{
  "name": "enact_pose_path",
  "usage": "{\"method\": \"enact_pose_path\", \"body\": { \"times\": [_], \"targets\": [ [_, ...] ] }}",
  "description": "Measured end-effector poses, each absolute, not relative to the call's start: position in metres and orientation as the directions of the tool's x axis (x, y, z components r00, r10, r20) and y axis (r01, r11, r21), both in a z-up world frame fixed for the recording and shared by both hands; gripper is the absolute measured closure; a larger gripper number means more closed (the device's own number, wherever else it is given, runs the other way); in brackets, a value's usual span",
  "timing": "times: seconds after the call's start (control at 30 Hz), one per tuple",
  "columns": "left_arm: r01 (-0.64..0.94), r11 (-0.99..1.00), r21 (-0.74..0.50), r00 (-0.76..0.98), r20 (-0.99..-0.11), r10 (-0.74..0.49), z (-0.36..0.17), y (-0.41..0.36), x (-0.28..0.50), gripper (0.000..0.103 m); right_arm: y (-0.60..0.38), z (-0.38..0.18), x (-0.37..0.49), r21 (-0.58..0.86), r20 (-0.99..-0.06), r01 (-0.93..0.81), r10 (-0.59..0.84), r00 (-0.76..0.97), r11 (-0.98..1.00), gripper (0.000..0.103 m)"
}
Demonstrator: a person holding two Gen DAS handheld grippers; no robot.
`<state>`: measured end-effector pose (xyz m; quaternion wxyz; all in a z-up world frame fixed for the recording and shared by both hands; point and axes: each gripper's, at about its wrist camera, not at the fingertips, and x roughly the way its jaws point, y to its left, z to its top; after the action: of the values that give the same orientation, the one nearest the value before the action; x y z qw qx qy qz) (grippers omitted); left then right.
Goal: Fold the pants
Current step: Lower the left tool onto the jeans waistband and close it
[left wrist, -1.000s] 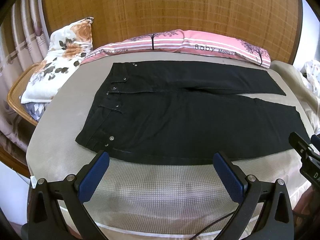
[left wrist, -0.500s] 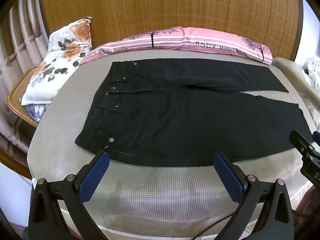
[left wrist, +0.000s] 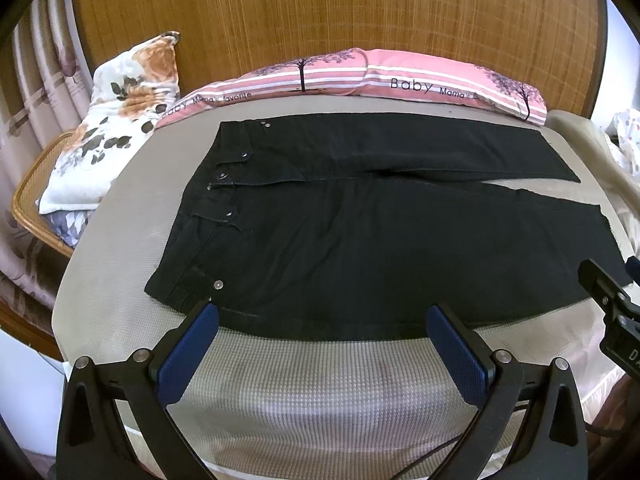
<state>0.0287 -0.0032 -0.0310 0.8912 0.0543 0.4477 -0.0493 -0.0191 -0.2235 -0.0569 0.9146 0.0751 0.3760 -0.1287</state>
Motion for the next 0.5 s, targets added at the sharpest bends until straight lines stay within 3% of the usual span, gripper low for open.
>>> {"method": "enact_pose_path", "body": {
  "times": [0.3,0.5],
  "targets": [
    [0.123,0.992,0.033,0.589,-0.807,-0.046,-0.033,0.006,0.051,0.000,-0.237,-0.063,0.002,0.055,-0.758,0.366,-0.200,0.621,0.929,0.000],
    [0.093,0.996,0.011,0.594,-0.803,-0.047,-0.027,0.032,0.093,0.000,-0.242,-0.060,0.032,0.088,-0.774,0.309,-0.130,0.620,0.947,0.000]
  ]
}}
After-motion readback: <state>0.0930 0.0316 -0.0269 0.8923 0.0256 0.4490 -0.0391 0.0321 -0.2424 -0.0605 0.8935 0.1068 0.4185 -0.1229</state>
